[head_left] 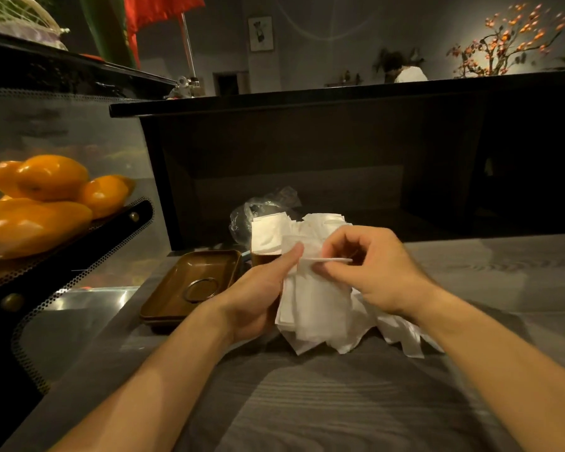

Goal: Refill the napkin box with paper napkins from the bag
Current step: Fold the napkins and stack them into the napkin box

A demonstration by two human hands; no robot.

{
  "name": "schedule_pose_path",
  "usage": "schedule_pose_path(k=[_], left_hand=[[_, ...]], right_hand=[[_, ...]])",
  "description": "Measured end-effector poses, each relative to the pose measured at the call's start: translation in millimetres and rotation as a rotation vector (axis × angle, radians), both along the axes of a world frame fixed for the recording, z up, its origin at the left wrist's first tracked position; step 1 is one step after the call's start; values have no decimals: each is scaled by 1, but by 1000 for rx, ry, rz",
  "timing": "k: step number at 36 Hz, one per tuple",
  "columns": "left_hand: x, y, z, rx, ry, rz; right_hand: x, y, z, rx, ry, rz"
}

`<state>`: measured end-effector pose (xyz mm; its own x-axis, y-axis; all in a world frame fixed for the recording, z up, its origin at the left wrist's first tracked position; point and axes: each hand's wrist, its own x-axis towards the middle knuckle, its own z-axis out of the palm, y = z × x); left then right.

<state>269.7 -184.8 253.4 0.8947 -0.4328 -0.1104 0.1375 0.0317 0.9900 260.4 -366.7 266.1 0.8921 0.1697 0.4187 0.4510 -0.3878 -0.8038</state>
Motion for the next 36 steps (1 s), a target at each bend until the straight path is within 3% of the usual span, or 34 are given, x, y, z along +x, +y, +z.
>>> schedule_pose_path(k=[7,11,17,22,25,29,36], left_hand=[[-10,-4,3,-86,9,-138],[-8,0,1,97,-66,-187],[-4,3,1,167,-63,-170],[-7,5,4,244,-115,-242],[-1,8,4,356,-284,-118],[8,14,5,342,-484,204],[10,11,0,356,-590,259]], right_hand=[[1,3,0,-30,-11,-73],[4,-2,-3,-24,81,16],[8,-6,-5,-16,79,51],[7,-9,-5,-148,141,191],[9,-11,-6,-93,58,135],[17,-21,-10,-39,59,1],[18,-26,-17,-147,46,19]])
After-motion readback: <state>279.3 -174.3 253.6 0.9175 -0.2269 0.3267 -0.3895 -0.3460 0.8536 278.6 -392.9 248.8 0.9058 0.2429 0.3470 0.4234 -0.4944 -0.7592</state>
